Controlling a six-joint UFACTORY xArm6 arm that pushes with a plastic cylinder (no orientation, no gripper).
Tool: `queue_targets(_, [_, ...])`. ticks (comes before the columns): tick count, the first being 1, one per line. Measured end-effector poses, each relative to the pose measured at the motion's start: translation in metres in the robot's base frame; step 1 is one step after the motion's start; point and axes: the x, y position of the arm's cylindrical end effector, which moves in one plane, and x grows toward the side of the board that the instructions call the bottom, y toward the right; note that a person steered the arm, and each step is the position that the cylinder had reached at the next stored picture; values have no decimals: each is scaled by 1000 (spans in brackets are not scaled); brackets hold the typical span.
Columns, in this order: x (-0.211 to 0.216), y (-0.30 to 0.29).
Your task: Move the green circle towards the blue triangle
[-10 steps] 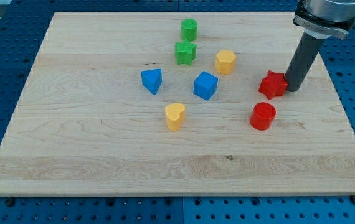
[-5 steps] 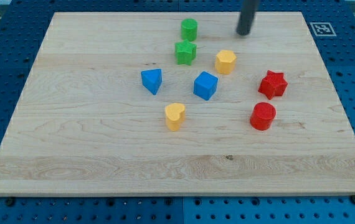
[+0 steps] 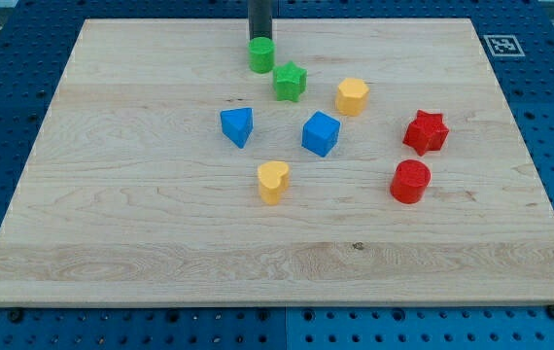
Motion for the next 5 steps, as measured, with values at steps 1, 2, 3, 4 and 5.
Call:
queue_targets(1, [-7, 13])
queue_targets(2, [5, 16])
queue_targets(3, [18, 16])
queue_targets(4, [26, 16])
queue_targets(5, [29, 22])
